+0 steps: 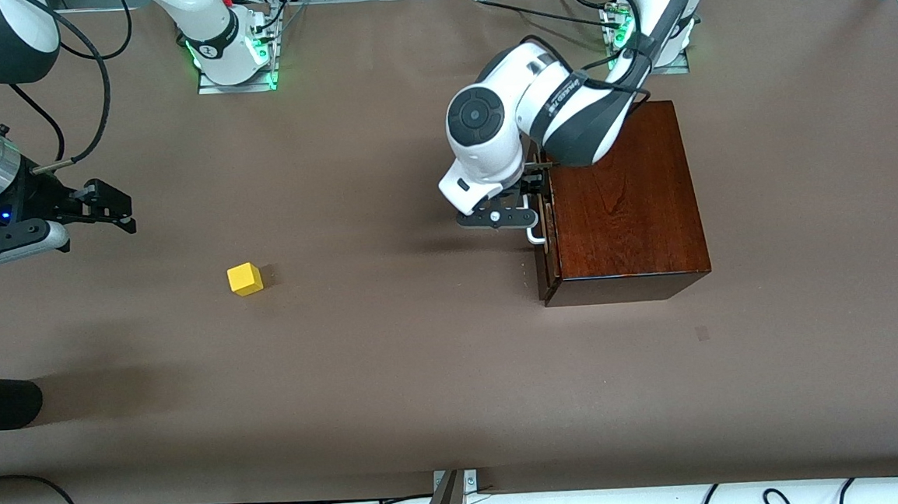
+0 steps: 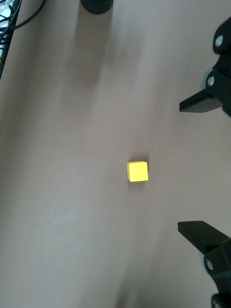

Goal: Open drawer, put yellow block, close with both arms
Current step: 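Reach the left gripper to the white drawer handle of the box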

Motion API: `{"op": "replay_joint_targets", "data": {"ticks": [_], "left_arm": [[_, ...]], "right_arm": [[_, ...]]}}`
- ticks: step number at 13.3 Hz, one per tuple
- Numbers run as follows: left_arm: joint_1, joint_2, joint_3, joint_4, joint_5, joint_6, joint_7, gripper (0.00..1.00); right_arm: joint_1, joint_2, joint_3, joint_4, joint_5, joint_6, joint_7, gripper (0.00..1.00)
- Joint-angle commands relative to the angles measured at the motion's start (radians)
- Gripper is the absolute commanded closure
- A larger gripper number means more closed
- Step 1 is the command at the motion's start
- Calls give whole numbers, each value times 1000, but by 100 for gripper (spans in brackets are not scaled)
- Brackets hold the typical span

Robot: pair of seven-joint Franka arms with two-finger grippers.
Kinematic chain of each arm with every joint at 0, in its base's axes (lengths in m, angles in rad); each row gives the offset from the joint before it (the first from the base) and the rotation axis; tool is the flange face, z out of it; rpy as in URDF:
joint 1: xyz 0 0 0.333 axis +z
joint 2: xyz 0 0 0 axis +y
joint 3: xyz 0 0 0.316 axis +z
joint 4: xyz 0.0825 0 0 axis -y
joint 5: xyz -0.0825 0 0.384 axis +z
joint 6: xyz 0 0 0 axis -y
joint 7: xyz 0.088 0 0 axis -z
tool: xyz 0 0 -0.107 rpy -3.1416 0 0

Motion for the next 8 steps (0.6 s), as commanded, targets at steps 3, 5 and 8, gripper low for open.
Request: {"op": "replay_joint_targets", "data": {"ticks": [3,5,8], "left_arm": [[-18,30,2,-13,107,0,-70,0],[-27,44,2,-12,109,3,-96,0],[-28,48,4,-30,110,29,-99,0]], "right_arm": [[-12,9,6,22,9,-11,-15,0],[-12,9,6,22,9,-11,-15,0],[-12,9,6,22,9,-11,-15,0]]}}
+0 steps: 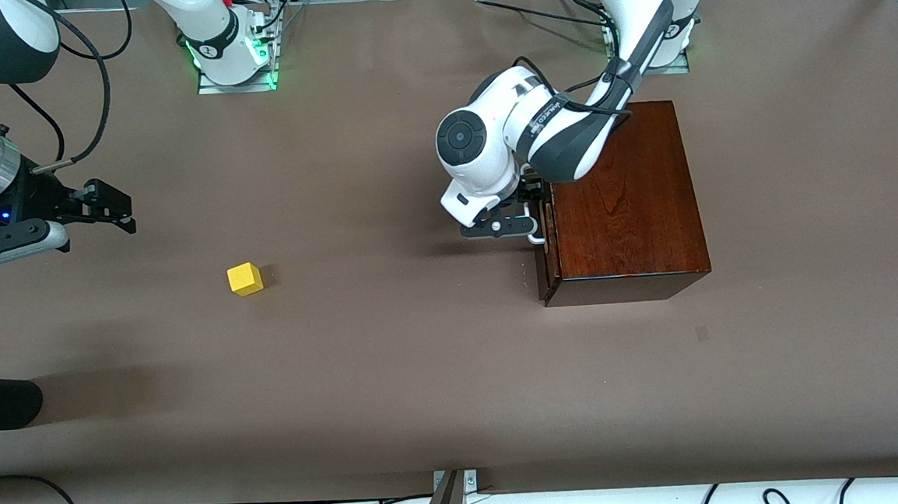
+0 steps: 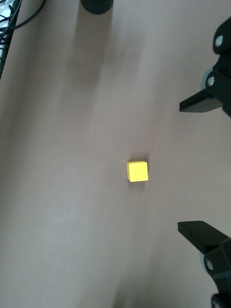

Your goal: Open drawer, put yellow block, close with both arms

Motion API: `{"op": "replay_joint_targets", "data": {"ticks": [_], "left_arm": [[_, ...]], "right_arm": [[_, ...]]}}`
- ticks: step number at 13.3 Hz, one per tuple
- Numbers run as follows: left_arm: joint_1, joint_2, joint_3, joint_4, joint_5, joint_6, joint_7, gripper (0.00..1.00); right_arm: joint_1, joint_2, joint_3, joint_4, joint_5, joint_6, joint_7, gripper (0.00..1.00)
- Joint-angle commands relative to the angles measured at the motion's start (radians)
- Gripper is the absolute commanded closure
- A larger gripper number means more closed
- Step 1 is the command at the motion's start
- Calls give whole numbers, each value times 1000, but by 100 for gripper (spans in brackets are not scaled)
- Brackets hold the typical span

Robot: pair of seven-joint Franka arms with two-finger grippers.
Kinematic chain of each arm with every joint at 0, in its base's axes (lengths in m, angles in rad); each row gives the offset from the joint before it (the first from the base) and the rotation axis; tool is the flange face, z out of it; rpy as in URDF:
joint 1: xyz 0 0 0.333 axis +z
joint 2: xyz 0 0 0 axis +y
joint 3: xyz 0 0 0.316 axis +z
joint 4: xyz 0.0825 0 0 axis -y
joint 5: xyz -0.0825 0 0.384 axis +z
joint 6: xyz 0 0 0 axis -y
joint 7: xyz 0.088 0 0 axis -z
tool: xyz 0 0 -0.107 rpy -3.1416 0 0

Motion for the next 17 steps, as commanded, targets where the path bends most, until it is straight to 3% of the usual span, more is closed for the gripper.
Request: {"op": "replay_joint_targets", "data": {"ticks": [1,17], "left_arm": [[-9,-2,5,-22,33,23,-23,0],[-26,44,1,-21,50,108,-58,0]], "right_arm": [[-12,9,6,25,9,-11,-15,0],[-14,9,6,22,9,-11,-15,0]]}}
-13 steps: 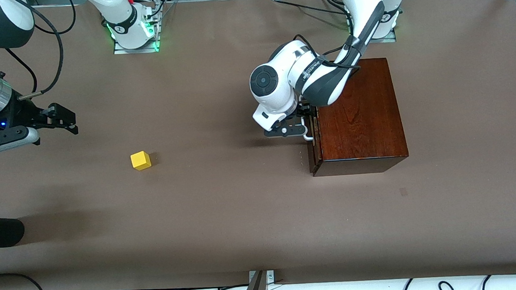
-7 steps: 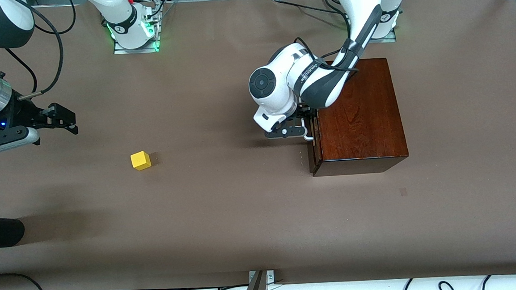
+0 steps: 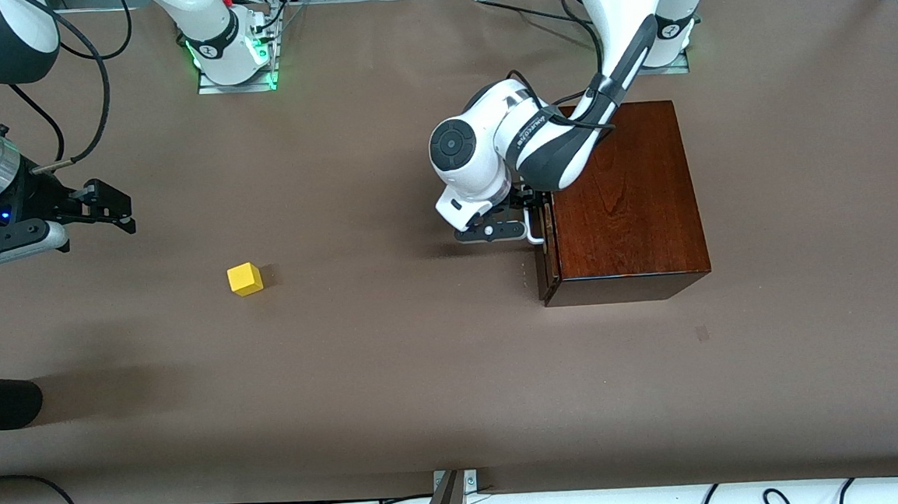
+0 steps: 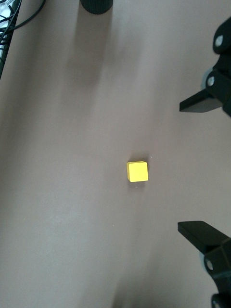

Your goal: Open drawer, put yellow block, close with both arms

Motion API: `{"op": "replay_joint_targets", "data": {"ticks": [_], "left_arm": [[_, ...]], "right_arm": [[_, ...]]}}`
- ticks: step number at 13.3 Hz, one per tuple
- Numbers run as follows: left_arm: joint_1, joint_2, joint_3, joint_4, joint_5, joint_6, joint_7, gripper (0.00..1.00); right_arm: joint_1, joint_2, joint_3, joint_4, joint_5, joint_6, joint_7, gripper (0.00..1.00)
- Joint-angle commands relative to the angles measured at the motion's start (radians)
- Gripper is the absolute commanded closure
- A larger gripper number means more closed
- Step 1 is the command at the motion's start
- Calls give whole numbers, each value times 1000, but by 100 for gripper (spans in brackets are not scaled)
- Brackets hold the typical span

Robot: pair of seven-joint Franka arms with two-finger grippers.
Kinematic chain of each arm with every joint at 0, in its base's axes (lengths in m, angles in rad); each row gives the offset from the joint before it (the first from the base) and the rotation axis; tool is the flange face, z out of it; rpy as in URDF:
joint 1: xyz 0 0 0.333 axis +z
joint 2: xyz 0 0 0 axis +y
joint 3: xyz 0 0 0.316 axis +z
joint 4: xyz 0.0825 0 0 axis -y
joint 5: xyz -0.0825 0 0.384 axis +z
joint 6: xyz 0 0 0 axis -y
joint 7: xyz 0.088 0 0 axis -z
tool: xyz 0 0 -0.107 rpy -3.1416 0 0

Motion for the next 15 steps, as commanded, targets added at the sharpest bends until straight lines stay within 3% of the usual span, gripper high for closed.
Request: {"op": "replay_joint_targets", "data": {"ticks": [1,8,15], "left_arm": [[-11,4,-1,2,10,42,-24,0],[-29,7,-3,12,-119,166,-39,0],[-63,44,0,16,-109,231,-54,0]], "right_arm": [[-13,9,6,22,9,-11,-15,0],[-5,23,9,22,7,-14,-20,0],[16,88,18,22,3,-61,-24,0]]}}
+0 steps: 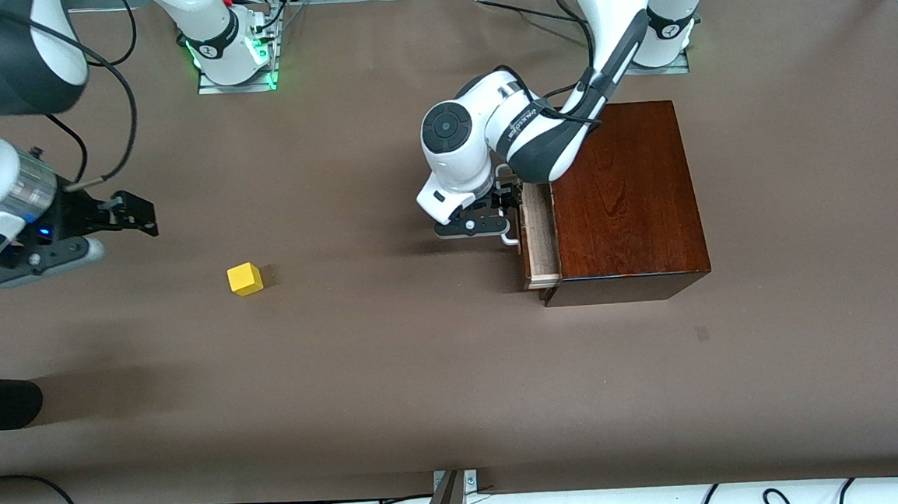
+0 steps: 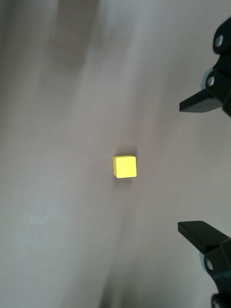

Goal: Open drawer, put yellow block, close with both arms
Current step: 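Reach the right gripper down to the yellow cube while the left gripper holds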

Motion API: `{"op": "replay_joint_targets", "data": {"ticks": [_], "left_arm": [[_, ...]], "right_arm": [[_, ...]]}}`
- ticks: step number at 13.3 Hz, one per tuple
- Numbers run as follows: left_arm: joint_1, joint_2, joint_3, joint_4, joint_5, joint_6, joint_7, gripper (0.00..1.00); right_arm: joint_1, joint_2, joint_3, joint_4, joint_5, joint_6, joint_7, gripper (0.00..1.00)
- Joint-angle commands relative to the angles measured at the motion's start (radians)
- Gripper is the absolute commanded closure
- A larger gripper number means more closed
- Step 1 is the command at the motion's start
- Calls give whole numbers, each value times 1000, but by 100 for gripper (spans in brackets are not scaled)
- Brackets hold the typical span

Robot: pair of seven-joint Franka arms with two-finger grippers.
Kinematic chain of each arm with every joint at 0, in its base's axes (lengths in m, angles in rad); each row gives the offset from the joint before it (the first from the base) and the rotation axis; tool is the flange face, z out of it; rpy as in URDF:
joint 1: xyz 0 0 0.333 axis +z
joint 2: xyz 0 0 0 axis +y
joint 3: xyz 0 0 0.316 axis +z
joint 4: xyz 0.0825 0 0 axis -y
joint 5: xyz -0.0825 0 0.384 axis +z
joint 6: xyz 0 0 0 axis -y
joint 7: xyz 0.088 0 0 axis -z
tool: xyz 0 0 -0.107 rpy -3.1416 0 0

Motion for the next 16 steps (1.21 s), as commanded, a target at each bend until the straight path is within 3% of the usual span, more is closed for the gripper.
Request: {"op": "replay_joint_targets", "data": {"ticks": [1,6,11,14,16], "left_arm": [[-33,58,-5,22,-49,101,-22,0],[-42,115,-3,123,-50,101,-17,0],[-65,159,0,178,-50,101,-22,0],[-64,159,1,182,-49,100,-15,0],[-64,152,4,185,-47,88,-14,0]], "right_arm": [[18,22,5,18,-2,-37,-19,0],[52,36,6,15,-10,-74,-19,0],[41,55,-1,-77,-7,37,-28,0],[38,59,-4,-177,-5,152,-28,0],[38,79,-4,-299,-7,340,-31,0]]}}
